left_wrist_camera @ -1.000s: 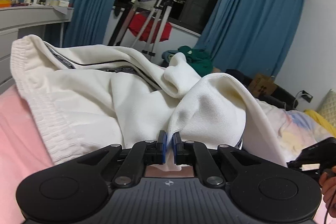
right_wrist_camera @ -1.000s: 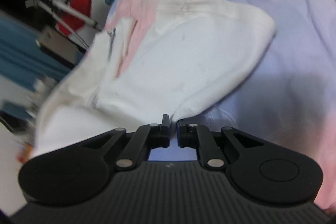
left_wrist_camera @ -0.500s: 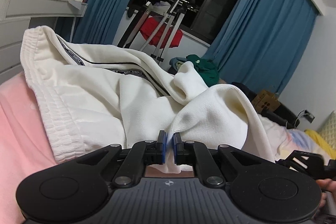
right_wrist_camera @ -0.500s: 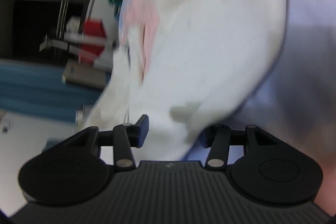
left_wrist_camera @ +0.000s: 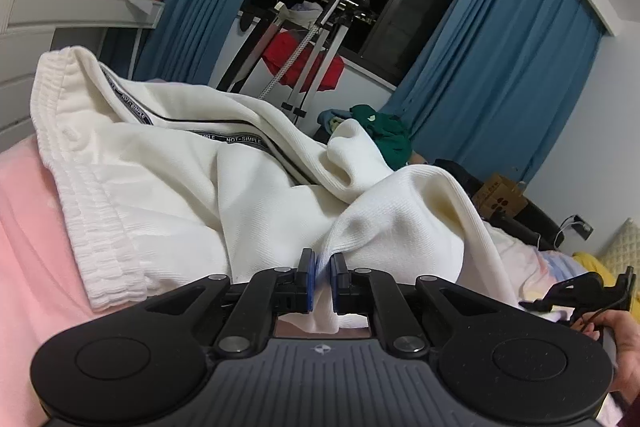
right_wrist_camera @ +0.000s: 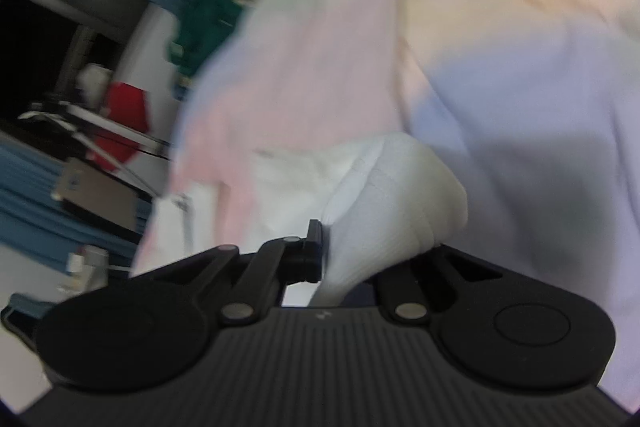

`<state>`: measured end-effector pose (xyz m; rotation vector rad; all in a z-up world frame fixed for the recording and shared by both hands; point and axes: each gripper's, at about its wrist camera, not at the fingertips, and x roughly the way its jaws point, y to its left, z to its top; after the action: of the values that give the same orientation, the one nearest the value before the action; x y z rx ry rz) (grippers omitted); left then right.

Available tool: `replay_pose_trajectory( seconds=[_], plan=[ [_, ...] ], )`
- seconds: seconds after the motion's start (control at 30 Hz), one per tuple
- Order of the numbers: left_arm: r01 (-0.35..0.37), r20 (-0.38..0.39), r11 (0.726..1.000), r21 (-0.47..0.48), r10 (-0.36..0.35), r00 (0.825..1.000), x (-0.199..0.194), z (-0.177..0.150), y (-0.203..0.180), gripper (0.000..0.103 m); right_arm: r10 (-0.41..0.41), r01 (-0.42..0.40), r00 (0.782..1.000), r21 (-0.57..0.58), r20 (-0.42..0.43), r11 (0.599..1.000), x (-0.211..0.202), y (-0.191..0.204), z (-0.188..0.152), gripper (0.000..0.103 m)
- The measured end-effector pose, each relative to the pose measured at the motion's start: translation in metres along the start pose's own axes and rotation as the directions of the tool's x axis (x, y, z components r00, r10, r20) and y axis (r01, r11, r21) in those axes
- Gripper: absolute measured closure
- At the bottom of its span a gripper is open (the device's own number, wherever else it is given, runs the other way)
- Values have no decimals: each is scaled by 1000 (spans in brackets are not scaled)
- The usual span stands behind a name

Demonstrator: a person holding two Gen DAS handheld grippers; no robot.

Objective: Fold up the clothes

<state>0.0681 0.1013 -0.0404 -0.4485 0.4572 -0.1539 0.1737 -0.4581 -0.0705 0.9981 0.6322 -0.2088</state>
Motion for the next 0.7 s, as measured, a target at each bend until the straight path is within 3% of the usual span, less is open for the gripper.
replay_pose_trajectory(
  seconds=[0.03, 0.1, 0.17, 0.27, 0.4, 0.47, 0.5, 0.6, 0.7],
  plan=[
    [7, -3, 1000, -19, -7, 1000, -1, 0, 2, 94, 10, -10, 1000, -21, 24, 1000, -2, -3, 5, 94],
    [11, -13, 999, -47, -12, 1000, -1, 2, 3, 89, 8, -8, 1000, -18, -6, 1000, 9, -15, 19, 94],
    [19, -24, 996, -85, -21, 999, -2, 4, 6, 85, 12, -9, 998, 55, -55, 998, 21, -36, 25, 94],
    [31, -50, 989, -147, -39, 998, -6, 6, 11, 76, 27, -22, 998, 82, -60, 996, 20, -39, 26, 94],
    [58, -34, 971, -231, -68, 997, -22, 6, 23, 41, 46, -39, 997, 111, -62, 993, 18, -42, 27, 93],
    [80, -21, 952, -296, -90, 996, -29, 7, 32, 31, 56, -48, 996, 126, -62, 991, 16, -44, 28, 93],
    [85, -27, 930, -357, -101, 995, -28, 7, 40, 26, 61, -52, 996, 134, -62, 990, 16, -45, 28, 93],
    [57, -64, 849, -525, -107, 992, -16, 2, 68, 26, 76, -65, 995, 156, -62, 986, 14, -47, 29, 93],
    [10, -123, 731, -683, -129, 984, 0, -10, 95, 26, 90, -78, 994, 178, -62, 981, 12, -49, 30, 93]
  ],
)
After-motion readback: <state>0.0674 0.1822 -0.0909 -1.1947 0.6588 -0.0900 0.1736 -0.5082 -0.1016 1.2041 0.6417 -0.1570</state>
